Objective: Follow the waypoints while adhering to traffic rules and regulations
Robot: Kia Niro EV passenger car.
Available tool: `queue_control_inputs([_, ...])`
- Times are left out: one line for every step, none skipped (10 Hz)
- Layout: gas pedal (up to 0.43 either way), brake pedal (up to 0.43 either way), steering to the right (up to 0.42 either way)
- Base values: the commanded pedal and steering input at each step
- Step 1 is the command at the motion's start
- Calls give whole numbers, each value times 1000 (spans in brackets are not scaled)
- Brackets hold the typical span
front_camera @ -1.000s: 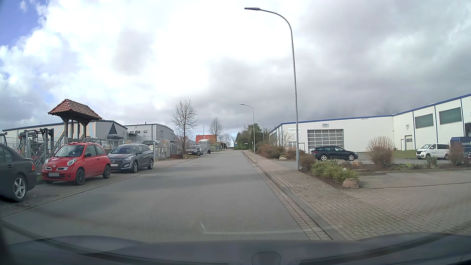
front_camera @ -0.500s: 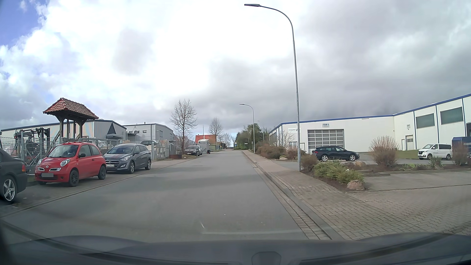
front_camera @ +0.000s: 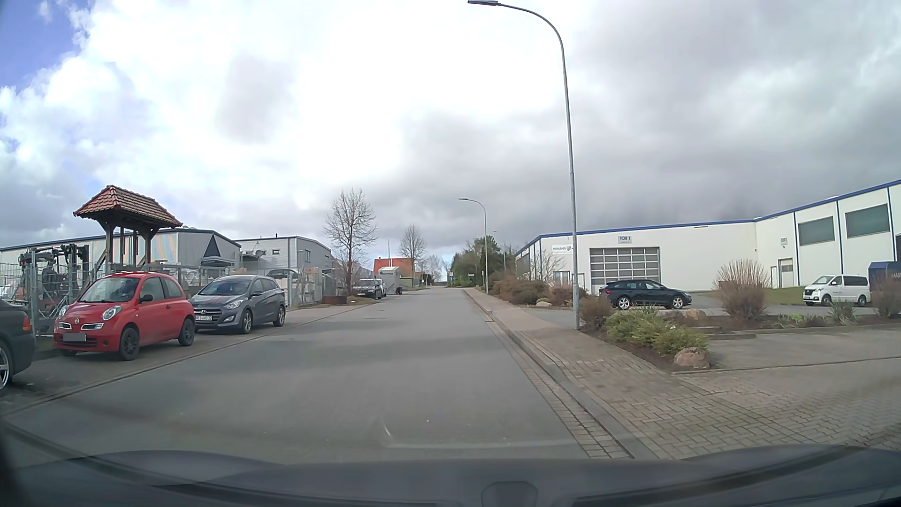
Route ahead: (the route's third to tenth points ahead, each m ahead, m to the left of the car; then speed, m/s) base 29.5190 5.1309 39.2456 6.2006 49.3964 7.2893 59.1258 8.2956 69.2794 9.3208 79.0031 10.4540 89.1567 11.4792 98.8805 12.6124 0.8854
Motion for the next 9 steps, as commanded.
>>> queue_control_inputs([0, 0, -16])
queue_control_inputs([0, 0, -16])
queue_control_inputs([0, 0, -17])
queue_control_inputs([0, 0, -17])
queue_control_inputs([0, 0, -18])
queue_control_inputs([0, 0, -19])
queue_control_inputs([0, 0, -21])
queue_control_inputs([0, 0, -24])
queue_control_inputs([0, 0, -26])
